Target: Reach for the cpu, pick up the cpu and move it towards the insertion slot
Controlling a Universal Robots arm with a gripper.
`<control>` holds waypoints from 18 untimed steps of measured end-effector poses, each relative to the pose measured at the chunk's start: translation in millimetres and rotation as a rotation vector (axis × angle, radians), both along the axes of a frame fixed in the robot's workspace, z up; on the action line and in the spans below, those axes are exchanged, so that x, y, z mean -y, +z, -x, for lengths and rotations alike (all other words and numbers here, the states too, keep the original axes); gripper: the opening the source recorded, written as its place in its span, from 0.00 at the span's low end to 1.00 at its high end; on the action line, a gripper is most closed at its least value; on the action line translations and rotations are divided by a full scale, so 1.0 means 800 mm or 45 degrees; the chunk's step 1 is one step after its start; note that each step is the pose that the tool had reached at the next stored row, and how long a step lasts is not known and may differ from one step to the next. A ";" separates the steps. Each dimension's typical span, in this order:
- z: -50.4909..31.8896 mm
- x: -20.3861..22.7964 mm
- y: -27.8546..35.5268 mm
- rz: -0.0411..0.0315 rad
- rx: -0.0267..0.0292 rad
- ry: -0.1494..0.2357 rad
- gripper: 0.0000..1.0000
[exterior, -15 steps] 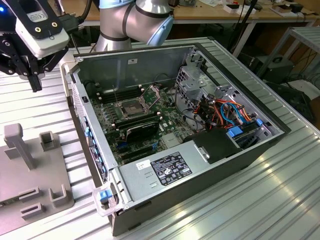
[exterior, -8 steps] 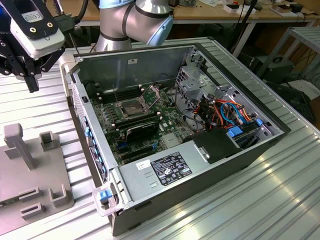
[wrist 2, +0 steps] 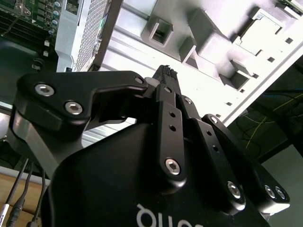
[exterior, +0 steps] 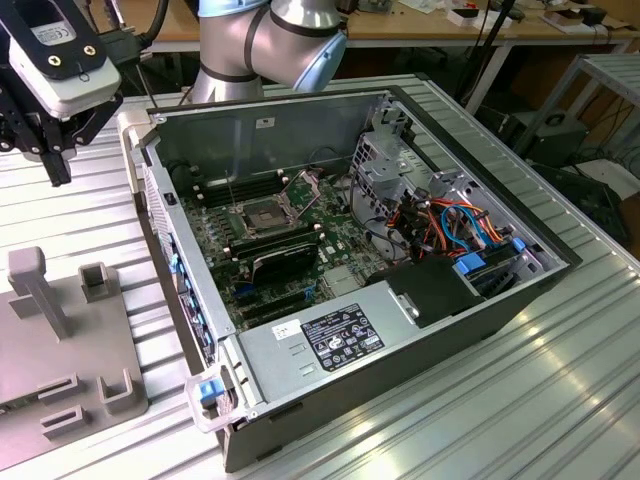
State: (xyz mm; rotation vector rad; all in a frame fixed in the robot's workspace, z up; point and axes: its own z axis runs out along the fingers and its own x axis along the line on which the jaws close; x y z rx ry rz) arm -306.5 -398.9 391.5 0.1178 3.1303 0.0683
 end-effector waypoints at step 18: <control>0.016 0.0000 -0.0003 0.0001 -0.0039 0.000 0.11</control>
